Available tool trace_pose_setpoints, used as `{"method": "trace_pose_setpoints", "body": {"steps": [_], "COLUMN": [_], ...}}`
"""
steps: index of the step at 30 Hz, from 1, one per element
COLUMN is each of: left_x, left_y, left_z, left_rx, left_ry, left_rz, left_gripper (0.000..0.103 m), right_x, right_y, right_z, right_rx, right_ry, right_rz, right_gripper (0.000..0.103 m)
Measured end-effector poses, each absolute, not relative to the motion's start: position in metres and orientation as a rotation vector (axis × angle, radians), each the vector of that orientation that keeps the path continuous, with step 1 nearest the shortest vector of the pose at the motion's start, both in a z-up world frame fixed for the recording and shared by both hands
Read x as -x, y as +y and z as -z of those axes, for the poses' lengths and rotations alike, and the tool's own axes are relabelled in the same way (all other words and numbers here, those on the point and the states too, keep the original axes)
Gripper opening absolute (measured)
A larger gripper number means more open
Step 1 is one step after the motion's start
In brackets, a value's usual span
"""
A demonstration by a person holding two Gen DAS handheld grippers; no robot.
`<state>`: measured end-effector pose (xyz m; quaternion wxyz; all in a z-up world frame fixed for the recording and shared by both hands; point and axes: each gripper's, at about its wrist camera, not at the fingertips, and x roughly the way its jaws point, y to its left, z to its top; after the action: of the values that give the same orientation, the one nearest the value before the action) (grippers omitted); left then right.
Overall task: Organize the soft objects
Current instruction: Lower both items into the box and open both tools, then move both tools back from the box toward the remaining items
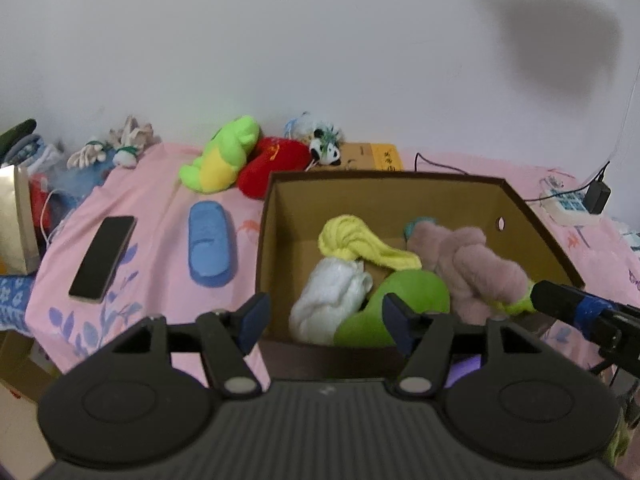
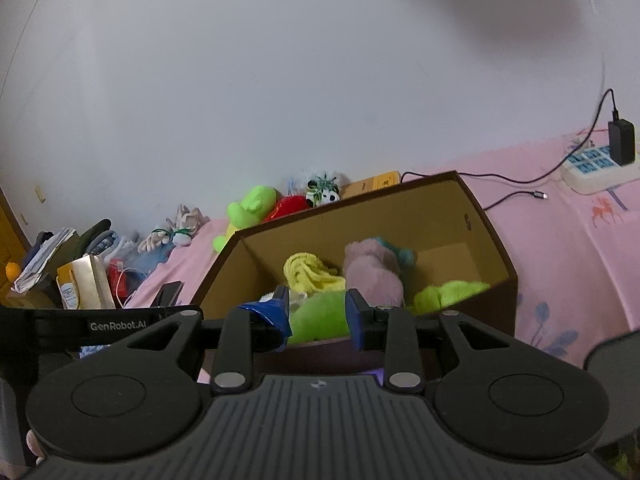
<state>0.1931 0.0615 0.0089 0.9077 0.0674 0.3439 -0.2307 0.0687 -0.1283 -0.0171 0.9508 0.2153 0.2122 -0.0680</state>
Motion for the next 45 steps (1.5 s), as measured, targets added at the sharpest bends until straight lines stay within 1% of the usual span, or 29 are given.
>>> {"method": "trace_pose_setpoints", "body": {"steps": [12, 20, 33, 45], "left_x": [-0.165, -0.139, -0.115, -0.101], "left_y": [0.079, 0.091, 0.096, 0.092], "left_z": [0.007, 0.036, 0.068, 0.076], "left_rx": [-0.127, -0.156, -0.152, -0.141], "left_ry": [0.795, 0.875, 1.001, 1.045], "left_rz": [0.477, 0.490, 0.516, 0.503], "left_gripper": [0.066, 0.067, 0.067, 0.067], "right_x": [-0.028, 0.007, 0.032, 0.043], "right_y": [-0.121, -0.117, -0.115, -0.125], "right_z": [0.027, 0.047, 0.065, 0.070], "right_rx": [-0.430, -0.408, -0.447, -0.457], "right_ry": [0.464, 0.530, 0.616, 0.624], "right_rz": [0.142, 0.157, 0.192, 0.168], "right_gripper": [0.014, 0.015, 0.016, 0.016]}}
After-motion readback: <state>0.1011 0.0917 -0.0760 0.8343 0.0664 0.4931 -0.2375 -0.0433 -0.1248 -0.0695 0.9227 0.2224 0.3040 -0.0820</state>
